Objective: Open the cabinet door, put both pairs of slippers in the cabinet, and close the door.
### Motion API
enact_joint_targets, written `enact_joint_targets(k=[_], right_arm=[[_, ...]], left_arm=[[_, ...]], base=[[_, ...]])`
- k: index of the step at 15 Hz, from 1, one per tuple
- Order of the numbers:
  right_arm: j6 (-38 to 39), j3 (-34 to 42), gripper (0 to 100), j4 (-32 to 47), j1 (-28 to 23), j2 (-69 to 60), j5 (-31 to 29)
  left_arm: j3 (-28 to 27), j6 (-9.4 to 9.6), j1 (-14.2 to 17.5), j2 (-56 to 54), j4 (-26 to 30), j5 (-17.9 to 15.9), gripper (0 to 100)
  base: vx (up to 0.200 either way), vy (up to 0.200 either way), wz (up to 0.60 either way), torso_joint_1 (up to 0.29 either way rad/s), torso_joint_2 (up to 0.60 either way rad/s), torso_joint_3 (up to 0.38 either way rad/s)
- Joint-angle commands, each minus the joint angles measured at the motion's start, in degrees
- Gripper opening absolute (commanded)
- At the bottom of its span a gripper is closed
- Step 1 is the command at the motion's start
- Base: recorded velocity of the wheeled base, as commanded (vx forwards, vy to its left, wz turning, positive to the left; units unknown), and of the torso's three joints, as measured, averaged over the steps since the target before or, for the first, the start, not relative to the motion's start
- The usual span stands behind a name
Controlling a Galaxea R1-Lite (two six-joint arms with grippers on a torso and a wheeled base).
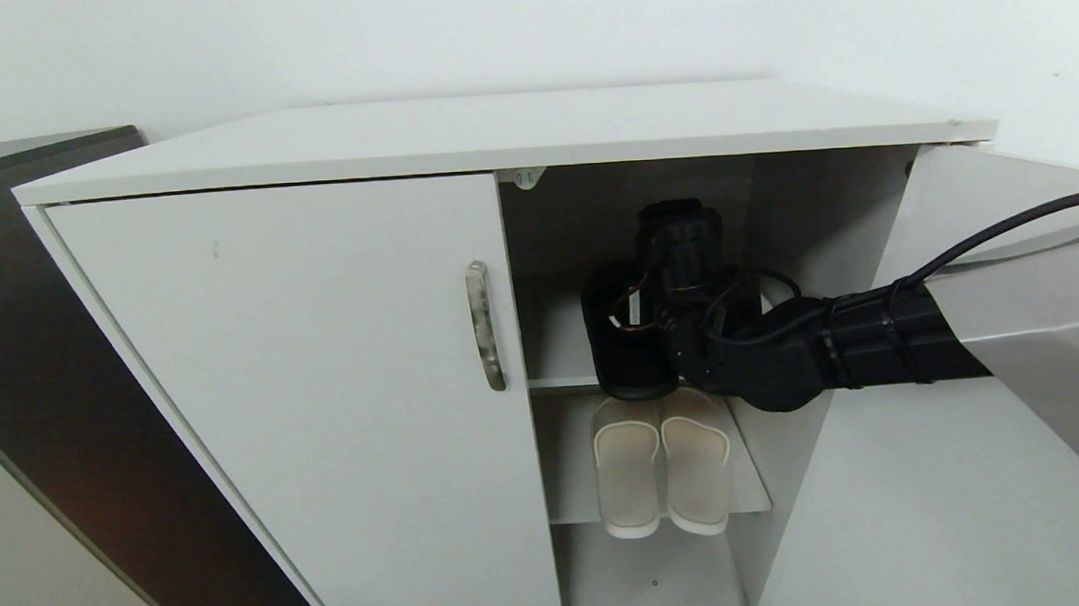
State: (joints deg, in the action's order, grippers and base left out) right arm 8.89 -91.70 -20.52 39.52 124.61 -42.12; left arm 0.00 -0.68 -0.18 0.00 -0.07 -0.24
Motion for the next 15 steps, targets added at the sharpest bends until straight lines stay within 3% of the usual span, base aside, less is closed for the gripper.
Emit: enact_joint_targets(k=[1,6,10,12,13,15], right_arm=[[0.08,1.26,100,-0.14,0.29,-1.21,-0.33],[0.61,9.61,100,-0.49,2.58,-8.42,-0.42],[2.71,19.80,100,-0.93,6.27,-17.39,-0.60],[2.98,27.89,100,-5.15,8.73,-22.04,-0.60],[2.54,29.82,0,-6.91,9.61,-22.92,-0.60],[1.04,31.93,0,-7.78,11.28,-24.15,-0.60]], left_arm=[[0.00,-0.02,0.01,0.00,-0.01,-0.02,0],[0.00,-0.02,0.01,0.00,-0.01,-0.02,0],[0.00,-0.02,0.01,0.09,-0.01,-0.02,0],[0.00,-0.02,0.01,0.00,-0.01,-0.02,0],[0.00,-0.02,0.01,0.09,-0.01,-0.11,0],[0.00,-0.02,0.01,0.09,-0.01,-0.02,0]], base=[[0.000,0.000,0.00,0.000,0.00,0.000],[0.000,0.000,0.00,0.000,0.00,0.000],[0.000,0.000,0.00,0.000,0.00,0.000],[0.000,0.000,0.00,0.000,0.00,0.000],[0.000,0.000,0.00,0.000,0.00,0.000],[0.000,0.000,0.00,0.000,0.00,0.000]])
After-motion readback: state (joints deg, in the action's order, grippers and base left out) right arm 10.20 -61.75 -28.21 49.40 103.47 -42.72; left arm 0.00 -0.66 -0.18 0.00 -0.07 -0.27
